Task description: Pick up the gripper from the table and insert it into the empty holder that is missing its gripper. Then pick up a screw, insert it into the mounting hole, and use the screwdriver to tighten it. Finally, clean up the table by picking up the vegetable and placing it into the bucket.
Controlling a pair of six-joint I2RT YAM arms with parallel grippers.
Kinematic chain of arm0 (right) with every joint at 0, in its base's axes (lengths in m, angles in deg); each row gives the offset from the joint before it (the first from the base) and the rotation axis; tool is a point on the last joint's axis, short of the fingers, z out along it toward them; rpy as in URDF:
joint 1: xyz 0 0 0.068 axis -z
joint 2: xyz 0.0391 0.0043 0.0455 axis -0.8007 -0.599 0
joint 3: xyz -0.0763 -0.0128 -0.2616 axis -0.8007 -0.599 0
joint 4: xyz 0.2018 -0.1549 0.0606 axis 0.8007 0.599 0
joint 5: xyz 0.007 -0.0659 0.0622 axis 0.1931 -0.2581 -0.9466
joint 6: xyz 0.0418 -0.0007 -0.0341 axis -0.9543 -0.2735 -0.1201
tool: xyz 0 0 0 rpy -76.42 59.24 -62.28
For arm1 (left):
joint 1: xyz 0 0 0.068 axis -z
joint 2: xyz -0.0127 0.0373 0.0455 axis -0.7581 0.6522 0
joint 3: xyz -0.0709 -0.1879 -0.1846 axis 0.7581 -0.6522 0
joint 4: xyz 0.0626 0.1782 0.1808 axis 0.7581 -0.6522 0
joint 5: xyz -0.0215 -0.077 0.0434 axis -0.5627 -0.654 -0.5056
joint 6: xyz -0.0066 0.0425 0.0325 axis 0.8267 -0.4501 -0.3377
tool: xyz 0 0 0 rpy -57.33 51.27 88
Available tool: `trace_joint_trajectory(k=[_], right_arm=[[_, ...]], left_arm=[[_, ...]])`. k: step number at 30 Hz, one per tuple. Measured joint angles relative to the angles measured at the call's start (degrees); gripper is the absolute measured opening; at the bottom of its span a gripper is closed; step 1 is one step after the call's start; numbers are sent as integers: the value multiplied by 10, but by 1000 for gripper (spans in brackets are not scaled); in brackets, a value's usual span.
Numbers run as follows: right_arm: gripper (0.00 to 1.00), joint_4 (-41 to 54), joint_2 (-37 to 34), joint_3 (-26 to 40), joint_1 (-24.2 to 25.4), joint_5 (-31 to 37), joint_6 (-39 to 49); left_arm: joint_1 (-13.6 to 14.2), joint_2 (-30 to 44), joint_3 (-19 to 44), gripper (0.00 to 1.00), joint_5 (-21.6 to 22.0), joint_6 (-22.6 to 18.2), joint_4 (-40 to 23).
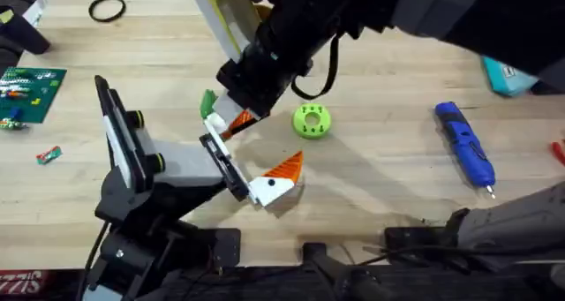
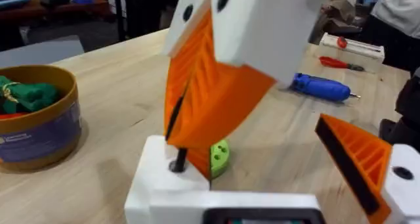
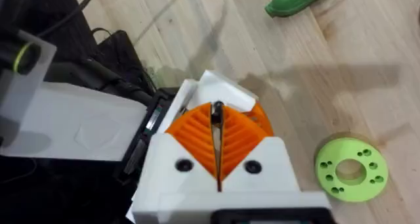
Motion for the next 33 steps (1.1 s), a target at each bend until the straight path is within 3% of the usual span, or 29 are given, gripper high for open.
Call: trace_joint_trajectory(k=[33], right_arm=[[4, -8, -20, 6, 0, 0, 0]], left_arm=[[0, 0, 0, 986, -2, 5, 0]])
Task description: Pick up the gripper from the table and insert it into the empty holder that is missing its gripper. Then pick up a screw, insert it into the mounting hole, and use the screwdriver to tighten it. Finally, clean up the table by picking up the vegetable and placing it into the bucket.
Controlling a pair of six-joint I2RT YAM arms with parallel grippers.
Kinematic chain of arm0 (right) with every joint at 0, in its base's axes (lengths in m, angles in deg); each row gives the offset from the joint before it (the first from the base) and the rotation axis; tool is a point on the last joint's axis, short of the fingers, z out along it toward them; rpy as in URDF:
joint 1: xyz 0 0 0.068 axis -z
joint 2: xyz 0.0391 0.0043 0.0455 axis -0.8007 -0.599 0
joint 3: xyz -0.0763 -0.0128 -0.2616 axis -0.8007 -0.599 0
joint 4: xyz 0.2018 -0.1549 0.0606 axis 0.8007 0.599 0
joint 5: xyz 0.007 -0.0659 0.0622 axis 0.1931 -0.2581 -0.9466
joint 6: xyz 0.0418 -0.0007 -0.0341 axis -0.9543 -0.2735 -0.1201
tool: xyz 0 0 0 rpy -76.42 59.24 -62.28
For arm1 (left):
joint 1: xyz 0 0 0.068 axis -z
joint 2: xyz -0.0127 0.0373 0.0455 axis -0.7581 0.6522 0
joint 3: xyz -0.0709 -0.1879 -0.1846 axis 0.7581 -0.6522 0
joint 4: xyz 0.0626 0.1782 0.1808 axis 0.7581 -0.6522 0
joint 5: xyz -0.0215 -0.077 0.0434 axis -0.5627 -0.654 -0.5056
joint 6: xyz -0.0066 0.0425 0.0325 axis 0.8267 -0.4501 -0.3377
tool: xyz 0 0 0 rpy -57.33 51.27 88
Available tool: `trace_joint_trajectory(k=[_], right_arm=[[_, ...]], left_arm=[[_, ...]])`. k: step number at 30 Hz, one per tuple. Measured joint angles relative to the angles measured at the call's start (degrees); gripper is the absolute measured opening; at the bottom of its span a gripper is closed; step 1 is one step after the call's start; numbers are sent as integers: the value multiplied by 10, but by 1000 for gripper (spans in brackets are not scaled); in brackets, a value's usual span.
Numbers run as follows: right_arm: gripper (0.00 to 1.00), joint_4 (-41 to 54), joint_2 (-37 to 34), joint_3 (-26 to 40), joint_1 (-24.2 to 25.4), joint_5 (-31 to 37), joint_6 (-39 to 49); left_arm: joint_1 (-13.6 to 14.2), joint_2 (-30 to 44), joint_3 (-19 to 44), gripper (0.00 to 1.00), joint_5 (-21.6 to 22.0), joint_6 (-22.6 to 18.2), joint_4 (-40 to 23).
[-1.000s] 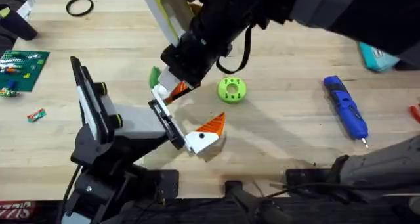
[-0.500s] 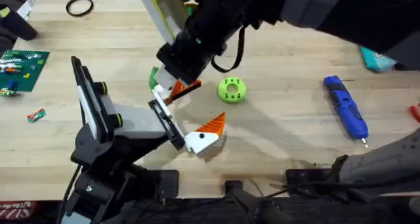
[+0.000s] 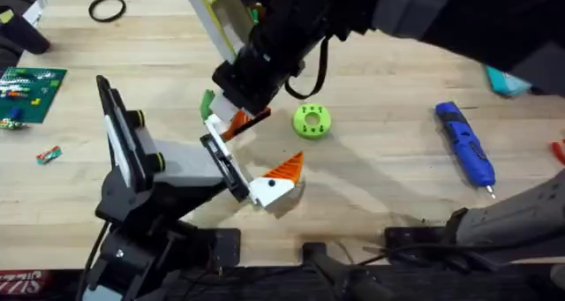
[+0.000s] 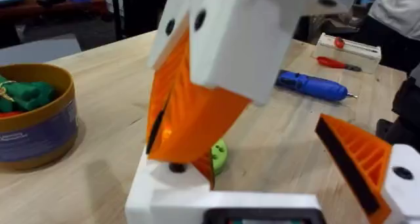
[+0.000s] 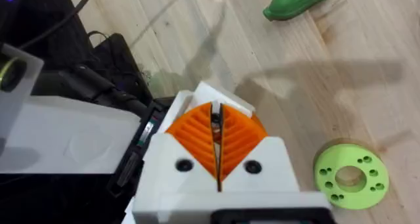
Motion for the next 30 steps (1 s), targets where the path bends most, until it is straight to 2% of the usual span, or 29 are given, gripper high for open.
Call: trace_joint_trajectory(k=[20, 24, 26, 30], right_arm=[[4, 0, 0, 0, 0, 0, 0], [115, 2, 0, 0, 0, -1, -1], [215, 2, 0, 0, 0, -3, 0], [335, 1, 0, 0, -1, -3, 0]], left_arm=[[0, 0, 0, 986, 0, 0, 0], [0, 0, 0, 986, 0, 0, 0], [0, 0, 0, 986, 0, 0, 0], [0, 0, 0, 986, 0, 2, 0]])
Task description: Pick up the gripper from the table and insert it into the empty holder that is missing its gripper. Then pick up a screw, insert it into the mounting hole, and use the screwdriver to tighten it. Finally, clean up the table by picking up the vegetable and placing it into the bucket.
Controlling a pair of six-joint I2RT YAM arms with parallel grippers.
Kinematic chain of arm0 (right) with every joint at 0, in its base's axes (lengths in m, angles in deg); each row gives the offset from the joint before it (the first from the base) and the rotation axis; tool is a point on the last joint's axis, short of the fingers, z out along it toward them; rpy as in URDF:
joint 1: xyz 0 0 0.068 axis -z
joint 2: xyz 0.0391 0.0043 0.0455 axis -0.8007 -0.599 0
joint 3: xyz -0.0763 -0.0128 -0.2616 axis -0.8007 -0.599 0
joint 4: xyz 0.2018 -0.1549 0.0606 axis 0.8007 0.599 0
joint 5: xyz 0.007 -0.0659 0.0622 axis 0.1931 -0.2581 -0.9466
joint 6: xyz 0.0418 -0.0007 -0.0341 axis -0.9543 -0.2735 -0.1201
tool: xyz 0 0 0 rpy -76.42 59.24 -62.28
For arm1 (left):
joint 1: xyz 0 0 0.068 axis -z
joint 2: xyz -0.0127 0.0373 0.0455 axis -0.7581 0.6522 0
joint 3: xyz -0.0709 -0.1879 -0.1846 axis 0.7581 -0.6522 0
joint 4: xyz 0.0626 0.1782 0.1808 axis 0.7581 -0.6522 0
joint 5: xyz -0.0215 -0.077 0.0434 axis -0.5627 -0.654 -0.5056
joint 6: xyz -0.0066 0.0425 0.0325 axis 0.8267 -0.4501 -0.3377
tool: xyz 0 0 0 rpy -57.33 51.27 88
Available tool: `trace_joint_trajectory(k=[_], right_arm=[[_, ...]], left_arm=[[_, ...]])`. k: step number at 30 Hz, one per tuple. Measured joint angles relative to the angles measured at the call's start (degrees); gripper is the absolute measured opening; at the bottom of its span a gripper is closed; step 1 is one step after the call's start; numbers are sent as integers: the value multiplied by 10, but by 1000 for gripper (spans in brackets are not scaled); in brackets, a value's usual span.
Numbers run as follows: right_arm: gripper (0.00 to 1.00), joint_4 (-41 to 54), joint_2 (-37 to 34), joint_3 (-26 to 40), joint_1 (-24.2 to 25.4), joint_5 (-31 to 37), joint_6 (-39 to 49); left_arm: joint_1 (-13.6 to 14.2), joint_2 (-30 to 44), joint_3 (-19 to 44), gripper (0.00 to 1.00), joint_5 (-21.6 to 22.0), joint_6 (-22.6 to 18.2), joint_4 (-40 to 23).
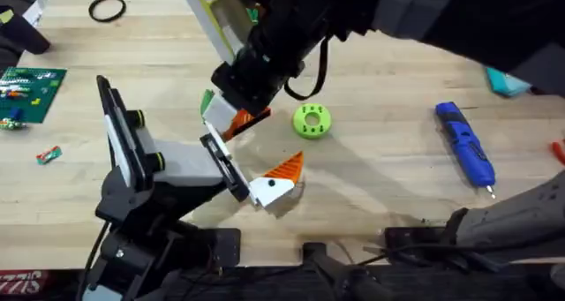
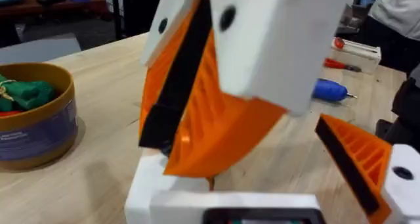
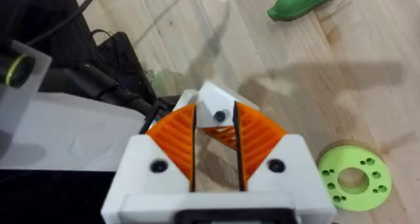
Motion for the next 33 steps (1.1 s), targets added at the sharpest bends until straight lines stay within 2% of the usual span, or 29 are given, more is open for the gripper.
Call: trace_joint_trajectory(k=[3, 5, 7, 9, 10, 17, 26, 33], right_arm=[[417, -1, 0, 0, 0, 0, 0], [535, -1, 2, 1, 0, 0, 0], [679, 0, 5, 1, 0, 0, -1], [911, 5, 11, 1, 1, 1, 0], [970, 6, 15, 1, 2, 2, 1], [996, 18, 47, 1, 18, 3, 2], [996, 89, 111, 1, 81, 3, 2], [996, 98, 120, 1, 99, 3, 3]], left_arm=[[0, 0, 0, 986, 0, 2, 0], [0, 0, 0, 986, 0, 3, 0], [0, 0, 0, 986, 0, 2, 0], [0, 0, 0, 986, 0, 0, 0], [0, 0, 0, 986, 0, -1, 0], [0, 0, 0, 986, 0, -3, 0], [0, 0, 0, 986, 0, -3, 1], [0, 0, 0, 986, 0, -3, 1]])
